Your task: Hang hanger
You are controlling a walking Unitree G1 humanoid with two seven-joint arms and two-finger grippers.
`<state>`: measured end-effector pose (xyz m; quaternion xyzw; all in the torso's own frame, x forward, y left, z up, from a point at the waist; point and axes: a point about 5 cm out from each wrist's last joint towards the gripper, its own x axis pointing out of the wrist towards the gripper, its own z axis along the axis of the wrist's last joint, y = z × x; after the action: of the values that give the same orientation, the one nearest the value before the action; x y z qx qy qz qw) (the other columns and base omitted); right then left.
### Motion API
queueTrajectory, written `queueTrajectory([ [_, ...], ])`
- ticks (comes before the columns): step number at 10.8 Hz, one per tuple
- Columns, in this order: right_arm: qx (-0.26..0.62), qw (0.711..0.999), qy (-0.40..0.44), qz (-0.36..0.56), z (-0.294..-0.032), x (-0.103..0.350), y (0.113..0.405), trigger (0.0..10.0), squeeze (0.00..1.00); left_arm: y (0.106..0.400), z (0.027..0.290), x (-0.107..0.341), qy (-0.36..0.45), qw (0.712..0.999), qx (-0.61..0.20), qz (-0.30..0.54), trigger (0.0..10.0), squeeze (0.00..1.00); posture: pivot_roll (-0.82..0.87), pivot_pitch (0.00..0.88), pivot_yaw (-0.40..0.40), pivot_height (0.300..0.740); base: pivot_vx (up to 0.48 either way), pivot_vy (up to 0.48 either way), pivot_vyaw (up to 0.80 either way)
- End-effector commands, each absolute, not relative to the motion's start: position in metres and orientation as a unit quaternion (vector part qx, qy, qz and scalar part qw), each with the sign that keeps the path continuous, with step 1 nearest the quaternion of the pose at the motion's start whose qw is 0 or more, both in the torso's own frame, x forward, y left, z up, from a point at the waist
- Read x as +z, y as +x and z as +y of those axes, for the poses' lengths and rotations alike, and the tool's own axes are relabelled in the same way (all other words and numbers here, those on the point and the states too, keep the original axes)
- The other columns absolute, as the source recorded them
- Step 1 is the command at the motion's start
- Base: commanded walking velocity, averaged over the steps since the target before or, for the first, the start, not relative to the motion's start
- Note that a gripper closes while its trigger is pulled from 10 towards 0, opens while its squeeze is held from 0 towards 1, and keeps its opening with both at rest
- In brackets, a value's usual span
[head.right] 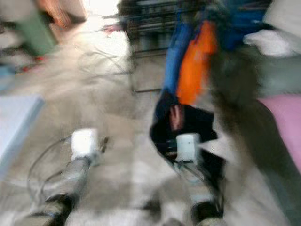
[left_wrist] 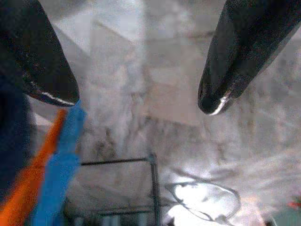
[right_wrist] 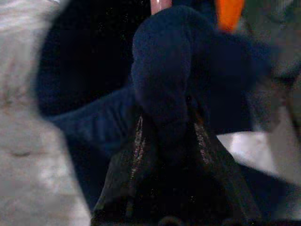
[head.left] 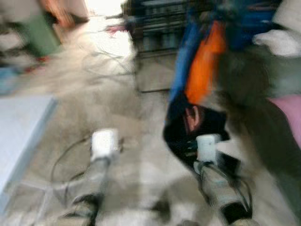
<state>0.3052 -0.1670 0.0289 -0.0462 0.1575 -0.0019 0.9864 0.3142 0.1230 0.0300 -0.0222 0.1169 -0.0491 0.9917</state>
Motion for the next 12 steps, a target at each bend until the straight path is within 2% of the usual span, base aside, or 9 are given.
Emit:
queueTrajectory([
  [1, 0.011, 0.989, -0.031, 0.144, -0.153, 0.034, 0.31, 10.0, 0.0, 0.313, 0.14, 0.028, -0.011, 0.992, -0.031, 0.124, 10.0, 0.0, -0.21, 0.089, 0.074, 0.74, 0.375, 0.3, 0.52],
  [3, 0.037, 0.987, -0.024, 0.153, -0.143, 0.032, 0.309, 10.0, 0.0, 0.317, 0.136, 0.031, -0.01, 0.992, -0.039, 0.123, 10.0, 0.0, -0.21, 0.097, 0.085, 0.74, 0.369, 0.307, 0.42],
  [5, 0.051, 0.985, -0.02, 0.164, -0.139, 0.032, 0.312, 10.0, 0.0, 0.322, 0.135, 0.036, -0.004, 0.992, -0.041, 0.121, 10.0, 0.0, -0.21, 0.111, 0.085, 0.74, 0.362, 0.313, 0.0],
  [7, 0.028, 0.986, -0.016, 0.166, -0.146, 0.033, 0.315, 10.0, 0.0, 0.327, 0.13, 0.043, -0.008, 0.993, -0.044, 0.11, 10.0, 0.0, -0.2, 0.135, 0.089, 0.74, 0.377, 0.296, 0.0],
  [11, 0.028, 0.987, -0.006, 0.161, -0.145, 0.039, 0.322, 10.0, 0.0, 0.326, 0.129, 0.041, -0.012, 0.993, -0.044, 0.113, 10.0, 0.0, -0.2, 0.139, 0.091, 0.74, 0.398, 0.268, -0.8],
  [12, 0.035, 0.986, -0.009, 0.161, -0.144, 0.039, 0.323, 10.0, 0.0, 0.326, 0.128, 0.04, -0.013, 0.992, -0.045, 0.115, 10.0, 0.0, -0.2, 0.141, 0.089, 0.74, 0.398, 0.266, 0.0],
])
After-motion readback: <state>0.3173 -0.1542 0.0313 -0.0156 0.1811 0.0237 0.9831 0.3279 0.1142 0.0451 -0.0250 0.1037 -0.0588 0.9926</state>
